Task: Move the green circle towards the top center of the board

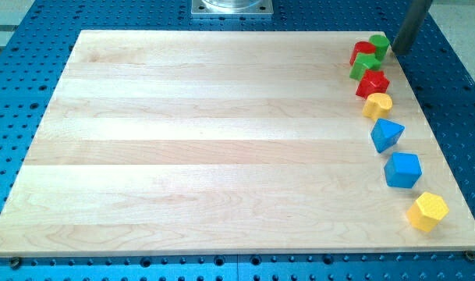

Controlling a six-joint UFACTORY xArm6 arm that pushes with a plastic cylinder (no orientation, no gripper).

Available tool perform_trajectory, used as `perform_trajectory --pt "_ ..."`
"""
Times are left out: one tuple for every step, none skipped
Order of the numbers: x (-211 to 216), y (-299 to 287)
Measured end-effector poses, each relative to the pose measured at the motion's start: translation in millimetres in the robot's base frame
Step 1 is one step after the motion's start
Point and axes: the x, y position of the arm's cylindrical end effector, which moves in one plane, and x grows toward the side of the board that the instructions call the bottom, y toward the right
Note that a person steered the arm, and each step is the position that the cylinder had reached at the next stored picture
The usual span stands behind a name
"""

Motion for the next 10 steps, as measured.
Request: perform_trajectory --pt "8.9 -62.5" --pt "2.1 -109.3" --pt "5.0 -78.6" --pt "-19.2 -65.9" --pt "-28.7 -95.8" --pt "-28.7 -143.1" --pt "-34.8 -103.7" --pt "-40.4 -146.7" --pt "-39.8 -198.8" --pt "-5.4 -205.6"
